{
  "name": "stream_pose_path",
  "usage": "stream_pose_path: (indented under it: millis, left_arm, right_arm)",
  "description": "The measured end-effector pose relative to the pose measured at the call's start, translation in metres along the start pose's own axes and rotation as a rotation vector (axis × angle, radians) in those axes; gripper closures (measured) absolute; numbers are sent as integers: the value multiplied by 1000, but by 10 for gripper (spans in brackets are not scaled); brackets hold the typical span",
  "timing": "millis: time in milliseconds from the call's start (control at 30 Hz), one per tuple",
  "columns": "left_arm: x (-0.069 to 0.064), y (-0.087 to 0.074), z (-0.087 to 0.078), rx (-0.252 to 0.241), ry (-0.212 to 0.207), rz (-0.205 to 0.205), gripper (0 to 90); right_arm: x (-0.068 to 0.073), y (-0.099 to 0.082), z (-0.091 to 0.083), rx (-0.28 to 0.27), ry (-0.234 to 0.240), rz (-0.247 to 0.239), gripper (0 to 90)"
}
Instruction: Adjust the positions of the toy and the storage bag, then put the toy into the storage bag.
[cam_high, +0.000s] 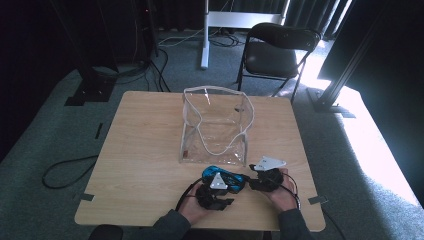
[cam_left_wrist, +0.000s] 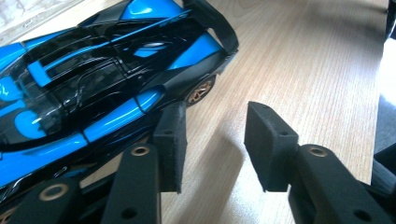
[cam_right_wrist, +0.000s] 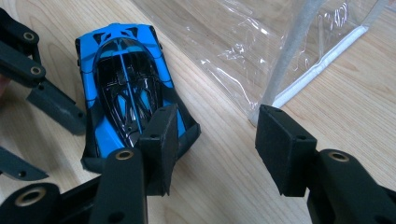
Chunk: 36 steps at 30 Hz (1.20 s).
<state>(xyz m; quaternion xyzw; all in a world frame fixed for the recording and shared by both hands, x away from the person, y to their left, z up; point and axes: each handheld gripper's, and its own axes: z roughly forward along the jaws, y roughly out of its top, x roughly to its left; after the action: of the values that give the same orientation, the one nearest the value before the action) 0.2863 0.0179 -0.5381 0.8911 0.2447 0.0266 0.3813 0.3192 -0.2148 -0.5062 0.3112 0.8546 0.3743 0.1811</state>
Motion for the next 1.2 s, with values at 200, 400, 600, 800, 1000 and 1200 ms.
stream_pose_path:
  millis: [200,400,600,800,1000,1200]
  left_arm:
    - [9,-20,-28,-4,35,11,540]
    - [39,-39,-59,-30,140,-45,501]
    - [65,-48,-69,-52,213,-124,483]
    - [72,-51,-67,-46,220,-148,481]
    - [72,-49,-63,-41,221,-147,461]
    - [70,-48,-59,-46,203,-146,457]
  right_arm:
    - [-1,0,-1,-6,34,6,480]
    - [1,2,-1,-35,68,23,471]
    - [3,2,0,-36,118,29,474]
    - [2,0,-4,-75,174,7,471]
    - [10,2,2,-67,209,-27,359]
    - [18,4,10,-52,215,-76,258]
